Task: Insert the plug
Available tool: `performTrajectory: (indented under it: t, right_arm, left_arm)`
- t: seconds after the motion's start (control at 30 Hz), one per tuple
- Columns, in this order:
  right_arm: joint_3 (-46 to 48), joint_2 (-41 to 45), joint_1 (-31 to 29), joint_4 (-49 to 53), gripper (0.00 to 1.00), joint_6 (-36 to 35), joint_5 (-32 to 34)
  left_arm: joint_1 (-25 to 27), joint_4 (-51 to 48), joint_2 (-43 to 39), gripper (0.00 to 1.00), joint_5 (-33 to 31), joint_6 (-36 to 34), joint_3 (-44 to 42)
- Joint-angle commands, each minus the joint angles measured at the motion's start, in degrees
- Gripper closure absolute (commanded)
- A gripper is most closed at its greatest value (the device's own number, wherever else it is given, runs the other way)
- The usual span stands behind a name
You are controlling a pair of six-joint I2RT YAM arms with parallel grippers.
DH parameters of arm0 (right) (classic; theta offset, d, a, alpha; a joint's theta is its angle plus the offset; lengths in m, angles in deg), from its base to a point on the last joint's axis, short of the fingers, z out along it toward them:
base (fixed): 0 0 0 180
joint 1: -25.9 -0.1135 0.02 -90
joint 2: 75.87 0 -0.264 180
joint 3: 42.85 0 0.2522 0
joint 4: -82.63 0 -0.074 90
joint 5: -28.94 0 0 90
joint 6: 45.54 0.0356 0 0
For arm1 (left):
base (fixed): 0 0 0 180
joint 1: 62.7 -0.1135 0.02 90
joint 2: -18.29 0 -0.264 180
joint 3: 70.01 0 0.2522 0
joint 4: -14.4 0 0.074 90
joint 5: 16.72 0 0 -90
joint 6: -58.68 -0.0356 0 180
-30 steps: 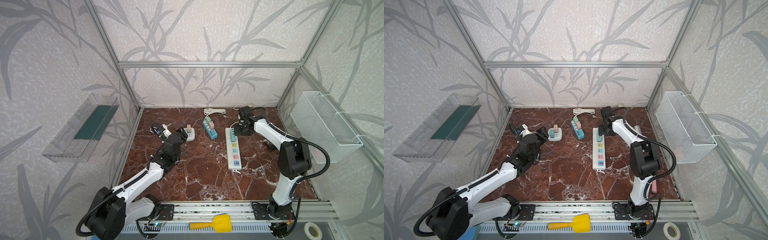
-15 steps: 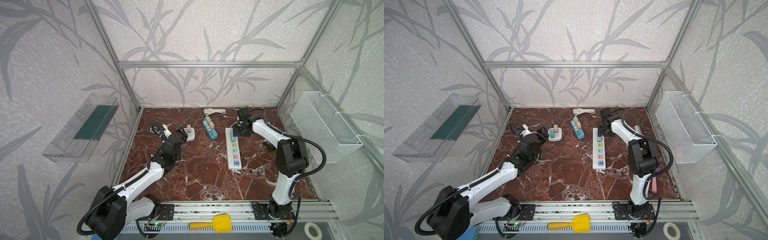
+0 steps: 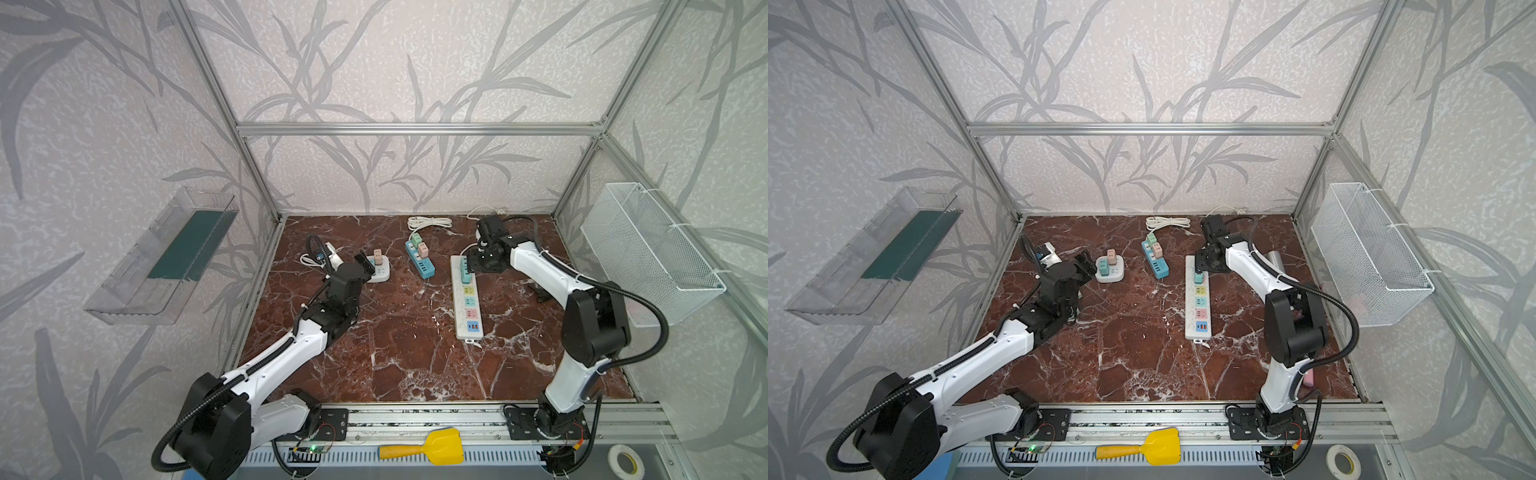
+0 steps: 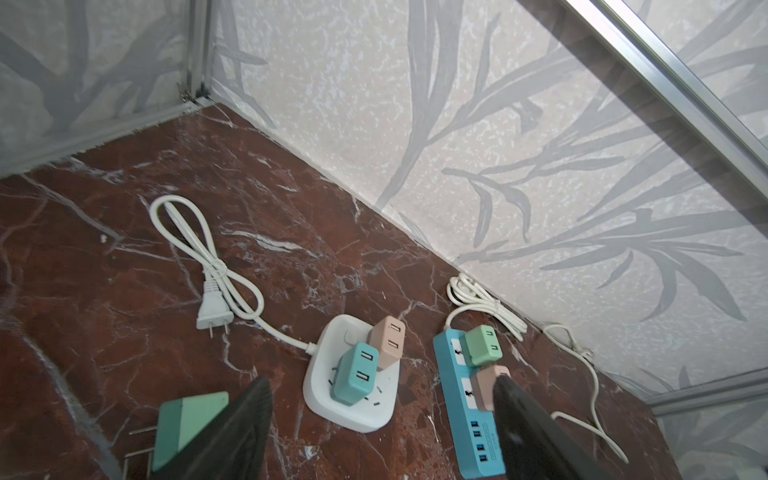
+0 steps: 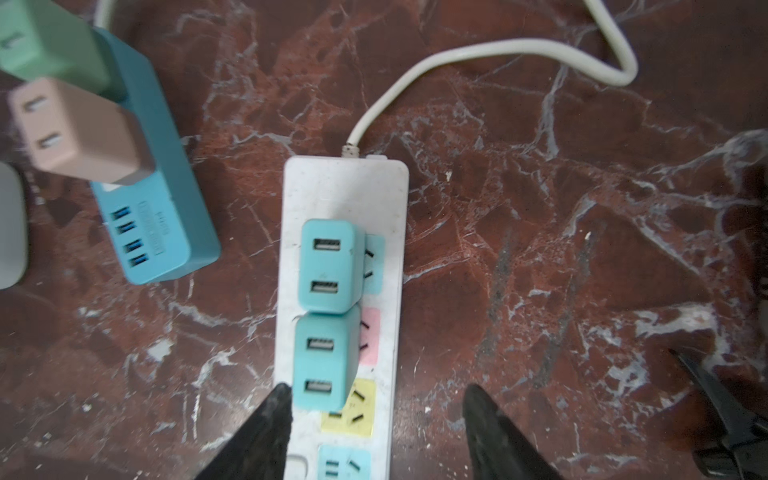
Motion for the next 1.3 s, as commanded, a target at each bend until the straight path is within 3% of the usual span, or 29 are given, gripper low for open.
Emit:
performTrajectory:
  t: [0.0, 0.2, 0.3, 0.5, 0.73, 0.93, 1.03, 1.27]
  right_arm:
    - [5.1, 9.7, -3.3, -4.2, 0.3, -0.8, -1.0]
    - [22.3, 22.4, -10.4, -17.4, 0.23, -0.8, -2.0]
    - [28.9, 25.9, -11.6, -23.0, 0.21, 0.4, -4.1]
    - [35.2, 28.1, -11.9, -28.8, 0.2, 2.7, -5.6]
    - [38.3, 29.5, -11.9, -32.6, 0.2, 4.3, -5.7]
    - [39.2, 30.7, -12.0, -33.4, 0.2, 4.7, -5.0]
    - [39.4, 30.4, -12.3, -33.4, 0.2, 4.7, -4.9]
    - [38.8, 29.8, -13.8, -32.8, 0.2, 3.7, -2.9]
  left_arm:
    - [-0.5, -7.7, 0.6, 0.08, -7.6, -4.5, 3.3]
    - [-4.4, -25.3, 2.0, 0.02, -1.6, 5.8, 5.6]
    - [-6.5, -27.3, 3.0, 0.02, 3.7, 8.0, 2.8]
    - [-10.1, -33.3, 9.6, 0.11, 13.7, 9.7, 2.8]
    - [-11.2, -37.8, 15.1, 0.29, 13.8, 10.5, 5.7]
    - [-12.1, -38.6, 19.6, 0.32, 16.5, 9.0, 7.9]
    - [-13.2, -37.4, 21.4, 0.4, 18.8, 8.8, 7.6]
    - [-15.2, -39.2, 26.9, 0.41, 22.9, 5.5, 10.9]
